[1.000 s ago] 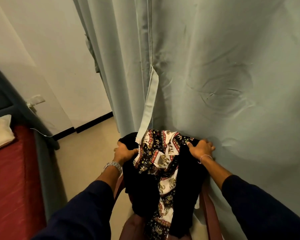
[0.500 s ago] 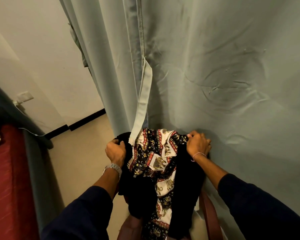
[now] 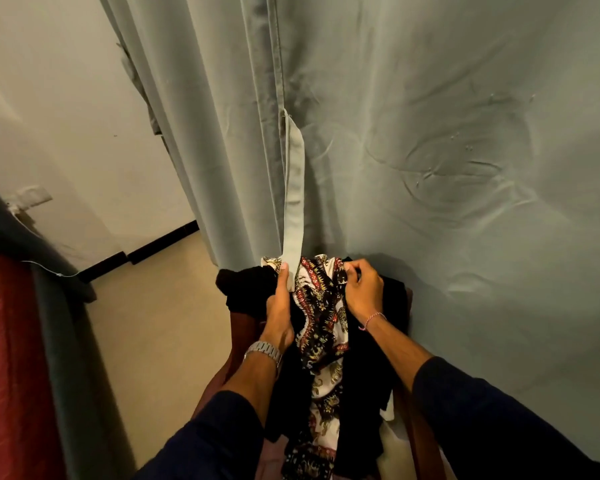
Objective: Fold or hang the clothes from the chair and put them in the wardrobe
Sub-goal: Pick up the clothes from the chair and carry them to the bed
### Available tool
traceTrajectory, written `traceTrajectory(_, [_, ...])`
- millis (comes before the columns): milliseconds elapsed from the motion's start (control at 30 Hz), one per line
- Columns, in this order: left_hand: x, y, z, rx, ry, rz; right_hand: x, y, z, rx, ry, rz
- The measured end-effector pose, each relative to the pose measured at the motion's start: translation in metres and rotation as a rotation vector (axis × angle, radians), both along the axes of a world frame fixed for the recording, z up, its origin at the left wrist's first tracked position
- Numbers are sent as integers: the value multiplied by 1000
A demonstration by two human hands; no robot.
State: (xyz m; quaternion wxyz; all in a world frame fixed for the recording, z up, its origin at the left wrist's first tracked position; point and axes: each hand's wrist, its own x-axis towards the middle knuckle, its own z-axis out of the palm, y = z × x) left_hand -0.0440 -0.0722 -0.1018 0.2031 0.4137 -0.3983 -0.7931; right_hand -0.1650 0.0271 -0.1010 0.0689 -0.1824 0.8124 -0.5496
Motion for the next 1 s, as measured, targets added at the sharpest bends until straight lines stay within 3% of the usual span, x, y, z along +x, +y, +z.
traceTrajectory(167, [-9,19,1,-249,-39,-320,-2,6,1,-147,-189,20])
traceTrajectory(300, [-16,25,-22,-594,-290,-396,1,9,2,-434,-577,9])
traceTrajectory(400, [-9,34,-15,-561,-137,-390,9,17,8,-502,-786,135])
traceTrajectory(567, [-9,43,17,-274,-62,-301,6,26,32,-611,-839,220])
traceTrajectory(633, [-10,40,35,-218,-47,-313,0,28,39,-508,-668,158])
traceTrajectory(733, [-4,36,61,-201,-44,-328,-12,42,38,-49,-189,-134])
traceTrajectory(767, [1,36,73,-197,-58,-329,-16,50,36,73,-144,-213])
traceTrajectory(867, [-2,17,70,-179,-23,-306,-16,66,39,145,-471,-174])
traceTrajectory(1000, [2,21,89,-220,30,-426,-8,63,70,50,-869,235])
